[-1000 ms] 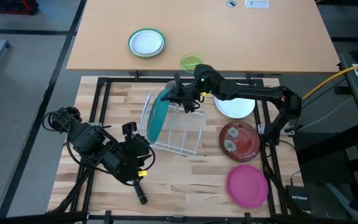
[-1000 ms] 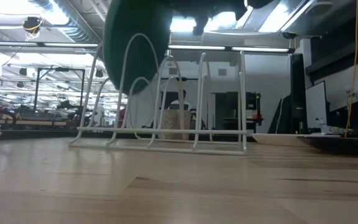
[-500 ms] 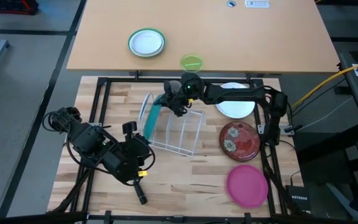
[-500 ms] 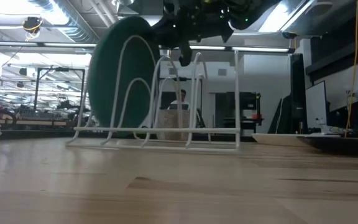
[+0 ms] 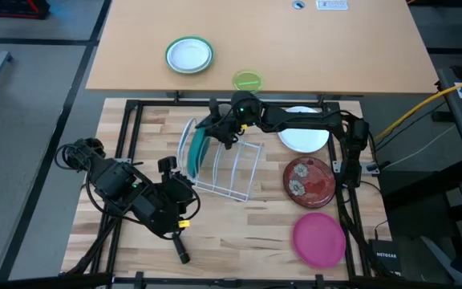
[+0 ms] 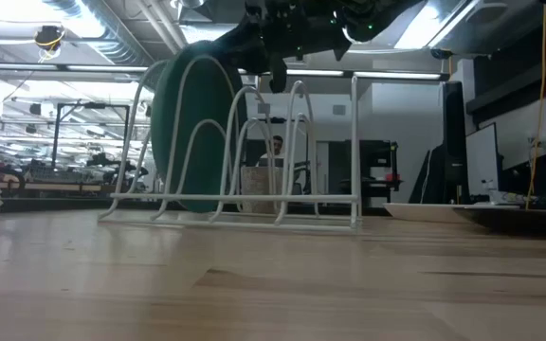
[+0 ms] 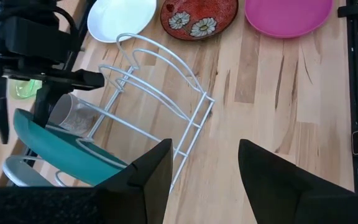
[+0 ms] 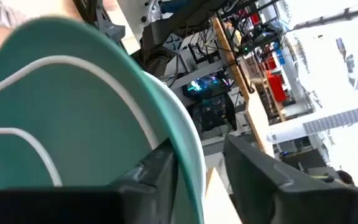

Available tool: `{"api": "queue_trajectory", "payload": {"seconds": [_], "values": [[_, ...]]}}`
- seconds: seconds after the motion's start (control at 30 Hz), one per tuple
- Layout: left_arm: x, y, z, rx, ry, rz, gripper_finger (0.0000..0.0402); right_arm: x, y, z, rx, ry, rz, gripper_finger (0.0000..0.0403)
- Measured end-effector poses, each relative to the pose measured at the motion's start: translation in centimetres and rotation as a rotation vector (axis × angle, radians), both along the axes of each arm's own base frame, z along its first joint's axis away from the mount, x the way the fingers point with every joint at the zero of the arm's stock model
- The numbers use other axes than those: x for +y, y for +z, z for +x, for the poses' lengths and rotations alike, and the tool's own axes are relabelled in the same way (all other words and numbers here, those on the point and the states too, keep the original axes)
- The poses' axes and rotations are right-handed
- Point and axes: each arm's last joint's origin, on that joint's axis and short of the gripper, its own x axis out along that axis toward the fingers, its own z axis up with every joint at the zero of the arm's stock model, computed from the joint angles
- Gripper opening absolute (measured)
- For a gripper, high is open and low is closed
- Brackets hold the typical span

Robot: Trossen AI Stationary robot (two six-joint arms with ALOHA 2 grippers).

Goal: Sort dishes
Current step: Put the blue plate into the dish rack, then put the white plate into the dish rack

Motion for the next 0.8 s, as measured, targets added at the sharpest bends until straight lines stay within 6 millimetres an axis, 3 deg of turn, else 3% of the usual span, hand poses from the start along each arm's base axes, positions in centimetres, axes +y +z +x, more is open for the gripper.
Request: {"api": "queue_trajectory", "payload": {"seconds": [0.17, 0.43, 0.6, 0.8], "values": [[0.0, 0.0, 0.0, -0.001, 0.003, -0.002, 0.0171, 0.0, 0.3, -0.1, 0.014, -0.017, 0.075, 0.0163], [0.0, 0.0, 0.0, -0.006, 0.007, 0.005, 0.0171, 0.2, 0.3, -0.5, 0.081, -0.045, 0.217, 0.0165], [0.1, 0.0, 0.0, -0.014, 0.014, 0.016, 0.0171, 0.2, 0.1, -0.6, 0.110, -0.044, 0.229, 0.0166], [0.1, 0.1, 0.0, -0.021, 0.020, 0.028, 0.0171, 0.5, 1.4, -1.7, 0.137, -0.055, 0.234, 0.0166]]}}
